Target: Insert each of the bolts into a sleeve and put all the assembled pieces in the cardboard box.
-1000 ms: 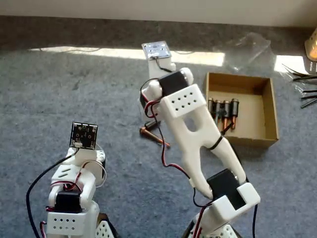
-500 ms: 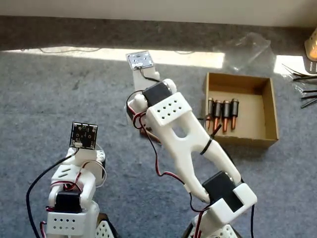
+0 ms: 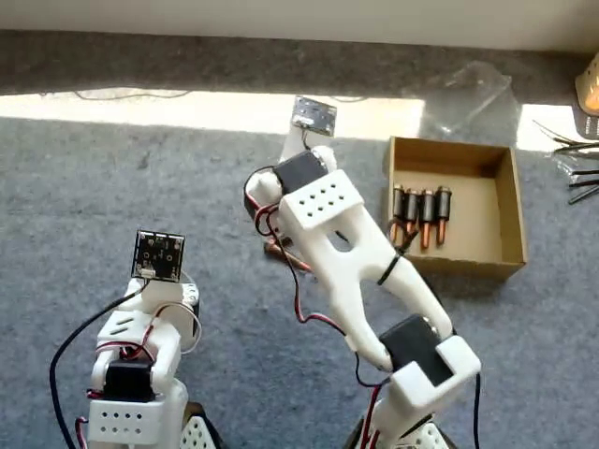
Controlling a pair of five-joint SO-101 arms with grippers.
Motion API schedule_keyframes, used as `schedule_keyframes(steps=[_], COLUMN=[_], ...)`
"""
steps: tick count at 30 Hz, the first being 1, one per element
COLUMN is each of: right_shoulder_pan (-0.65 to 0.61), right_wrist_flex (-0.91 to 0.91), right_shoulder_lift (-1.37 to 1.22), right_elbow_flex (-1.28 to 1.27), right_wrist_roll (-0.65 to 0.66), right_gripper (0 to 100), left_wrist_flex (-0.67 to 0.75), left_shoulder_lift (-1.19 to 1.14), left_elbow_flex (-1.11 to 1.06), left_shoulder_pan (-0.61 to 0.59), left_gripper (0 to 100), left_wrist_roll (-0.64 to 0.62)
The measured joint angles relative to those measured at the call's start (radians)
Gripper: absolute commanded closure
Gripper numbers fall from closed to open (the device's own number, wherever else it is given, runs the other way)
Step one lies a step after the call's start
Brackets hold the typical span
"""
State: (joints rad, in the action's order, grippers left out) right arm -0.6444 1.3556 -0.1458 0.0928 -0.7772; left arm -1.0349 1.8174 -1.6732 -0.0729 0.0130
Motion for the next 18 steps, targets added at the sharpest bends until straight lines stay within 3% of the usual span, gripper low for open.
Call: schedule_keyframes(steps=[12,18], right_shoulder_pan=[0.041,0.043], right_wrist_flex=[-0.086,-0.127], right_shoulder_lift=[-0.218,-0.242], right_elbow_flex=[0.0,0.0], right_wrist_roll=[-0.043,-0.049], right_gripper=[96.1,81.3], left_wrist_flex=[0.0,0.0], left_shoulder_lift=[0.0,0.0], left_elbow_flex=[0.0,0.0], left_shoulder_pan=[0.0,0.0], left_gripper=[98,98], left_wrist_roll=[0.0,0.0])
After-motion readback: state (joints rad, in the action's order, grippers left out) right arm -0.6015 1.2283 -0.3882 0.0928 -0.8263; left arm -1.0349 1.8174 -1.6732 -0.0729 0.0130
